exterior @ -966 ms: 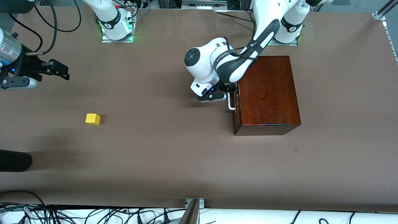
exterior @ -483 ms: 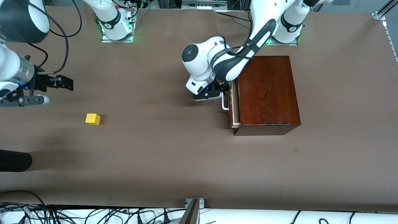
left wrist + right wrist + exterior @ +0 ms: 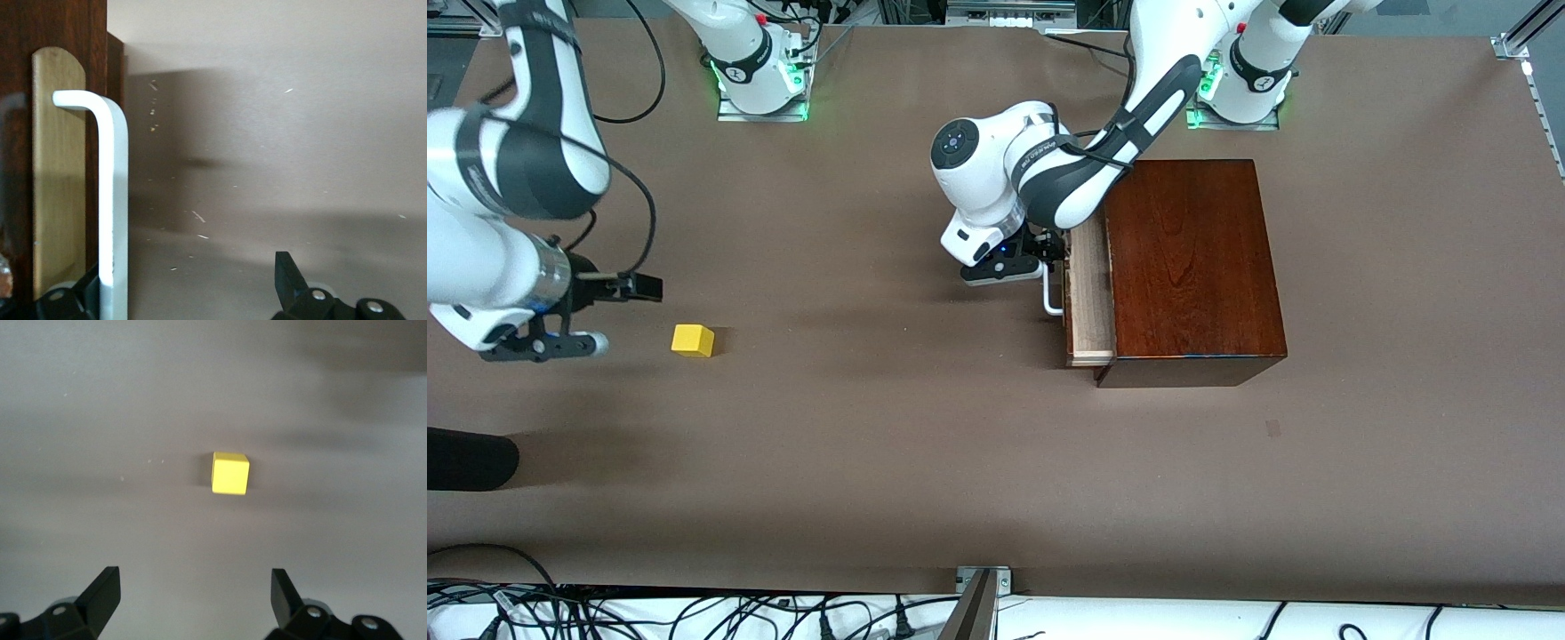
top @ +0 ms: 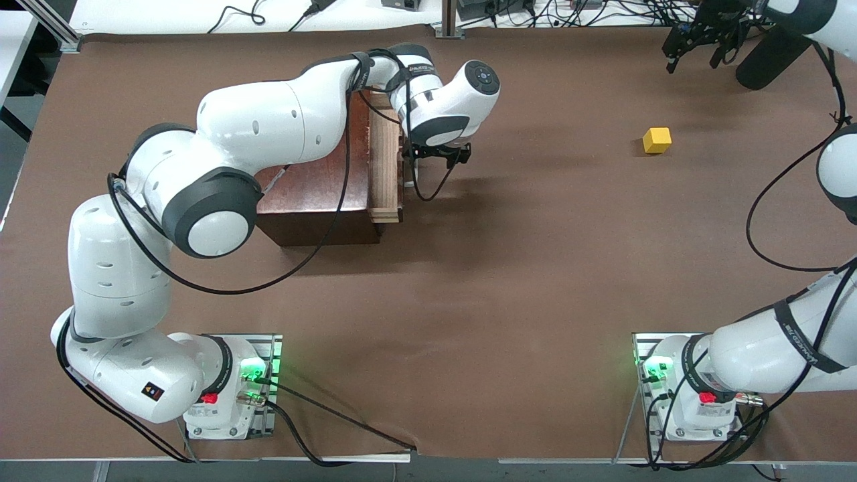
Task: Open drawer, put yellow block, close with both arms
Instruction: 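Pull the drawer wider with the left gripper while the right gripper reaches the cube, then grasp the yellow cube with the right gripper while the left gripper withdraws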
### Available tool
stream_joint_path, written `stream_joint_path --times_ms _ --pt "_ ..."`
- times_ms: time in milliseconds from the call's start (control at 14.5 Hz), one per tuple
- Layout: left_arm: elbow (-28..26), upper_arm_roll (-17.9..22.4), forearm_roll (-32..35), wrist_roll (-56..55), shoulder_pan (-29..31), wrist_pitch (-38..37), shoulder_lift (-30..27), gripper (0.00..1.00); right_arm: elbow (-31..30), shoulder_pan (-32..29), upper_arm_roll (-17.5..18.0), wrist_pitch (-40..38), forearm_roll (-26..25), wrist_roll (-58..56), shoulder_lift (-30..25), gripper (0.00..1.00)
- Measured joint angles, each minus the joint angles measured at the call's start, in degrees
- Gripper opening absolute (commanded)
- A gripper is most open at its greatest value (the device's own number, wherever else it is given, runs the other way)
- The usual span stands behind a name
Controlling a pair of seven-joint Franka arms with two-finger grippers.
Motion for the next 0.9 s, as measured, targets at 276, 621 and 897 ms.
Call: stream_joint_path --times_ms 276,621,897 --pt "1.2 0.1 0.0 -0.1 -0.8 0.3 0.7 1.0 -7.5 -0.4 -0.7 10.8 0.0 0.0 0.8 1.0" --pt "2.2 0.1 0.0 -0.1 -1.4 0.2 1.0 1.0 -15.6 -1.8 -0.9 23.5 0.0 -0.4 1.8 1.0" --pt "5.7 -0.5 0.0 -0.4 -2.2 -3.6 1.0 1.0 -16.6 -3.5 -1.1 28.8 0.0 -2.0 5.3 1.0"
